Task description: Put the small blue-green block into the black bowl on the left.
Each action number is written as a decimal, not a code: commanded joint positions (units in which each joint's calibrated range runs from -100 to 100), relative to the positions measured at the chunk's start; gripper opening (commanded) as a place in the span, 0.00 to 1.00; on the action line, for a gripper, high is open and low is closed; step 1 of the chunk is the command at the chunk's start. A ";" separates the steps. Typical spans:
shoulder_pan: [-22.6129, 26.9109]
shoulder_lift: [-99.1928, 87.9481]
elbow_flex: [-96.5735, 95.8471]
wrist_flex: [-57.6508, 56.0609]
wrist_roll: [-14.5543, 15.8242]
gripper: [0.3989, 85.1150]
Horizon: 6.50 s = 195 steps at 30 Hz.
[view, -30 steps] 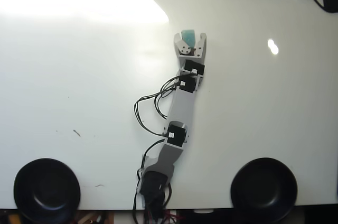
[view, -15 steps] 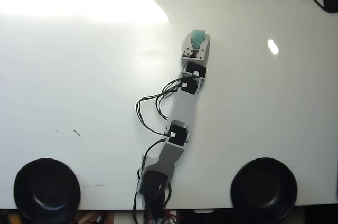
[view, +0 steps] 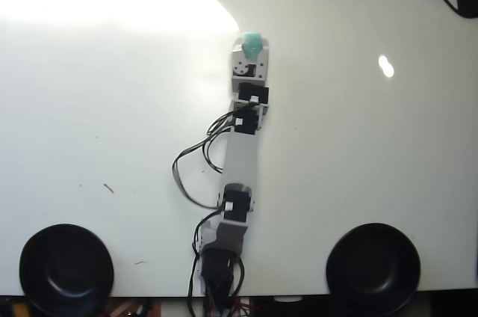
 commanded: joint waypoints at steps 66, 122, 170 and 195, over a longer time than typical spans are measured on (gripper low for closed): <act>51.43 -71.41 -24.13 -18.18 8.06 0.04; 57.53 -60.17 -15.35 -17.37 6.54 0.40; 14.75 -97.77 -43.27 -14.29 41.66 0.40; 2.93 -97.66 -74.41 5.33 48.94 0.43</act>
